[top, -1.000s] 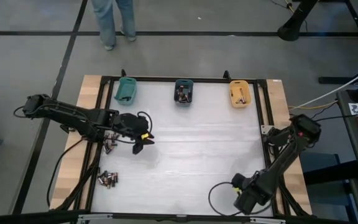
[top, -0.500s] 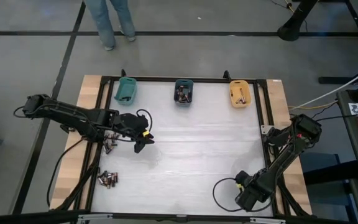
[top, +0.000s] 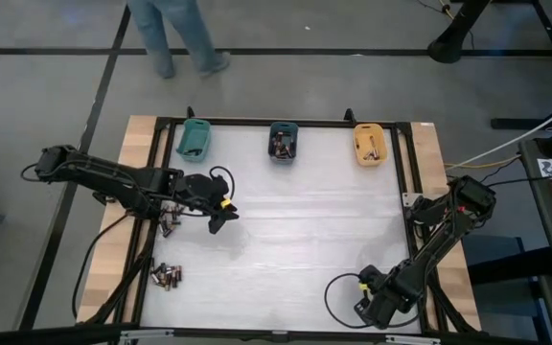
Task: Sort batteries
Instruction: Put the silver battery into the yellow bin
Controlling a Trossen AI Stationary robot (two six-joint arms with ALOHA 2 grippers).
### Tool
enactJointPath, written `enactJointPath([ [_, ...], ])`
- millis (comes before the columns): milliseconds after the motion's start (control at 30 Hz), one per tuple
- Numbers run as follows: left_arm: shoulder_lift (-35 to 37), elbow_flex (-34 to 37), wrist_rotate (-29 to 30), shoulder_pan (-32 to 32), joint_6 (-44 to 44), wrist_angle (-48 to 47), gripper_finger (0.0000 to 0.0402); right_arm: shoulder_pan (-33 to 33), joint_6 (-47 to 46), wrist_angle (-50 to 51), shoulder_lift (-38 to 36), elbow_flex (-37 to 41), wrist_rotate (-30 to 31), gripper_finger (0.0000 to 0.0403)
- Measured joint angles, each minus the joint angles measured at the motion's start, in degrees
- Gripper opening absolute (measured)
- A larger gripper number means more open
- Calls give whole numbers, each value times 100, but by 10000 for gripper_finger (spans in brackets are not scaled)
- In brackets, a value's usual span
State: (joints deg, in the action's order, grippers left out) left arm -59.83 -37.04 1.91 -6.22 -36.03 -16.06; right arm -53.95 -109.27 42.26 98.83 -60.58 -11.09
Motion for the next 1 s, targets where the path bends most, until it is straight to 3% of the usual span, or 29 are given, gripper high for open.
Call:
enactJointPath([
  [233, 0, 0, 2, 0, -119, -2, 129, -2, 5, -4, 43, 0, 49, 281],
  [733, 0, 0, 2, -7, -170, 3, 129, -2, 421, 18, 561, -26, 238, 176],
  [867, 0, 0, 4, -7, -170, 7, 129, -2, 638, 26, 629, -17, 256, 131],
  [1000, 0, 0, 4, -7, -170, 14, 129, -2, 794, 59, 632, -15, 254, 57],
])
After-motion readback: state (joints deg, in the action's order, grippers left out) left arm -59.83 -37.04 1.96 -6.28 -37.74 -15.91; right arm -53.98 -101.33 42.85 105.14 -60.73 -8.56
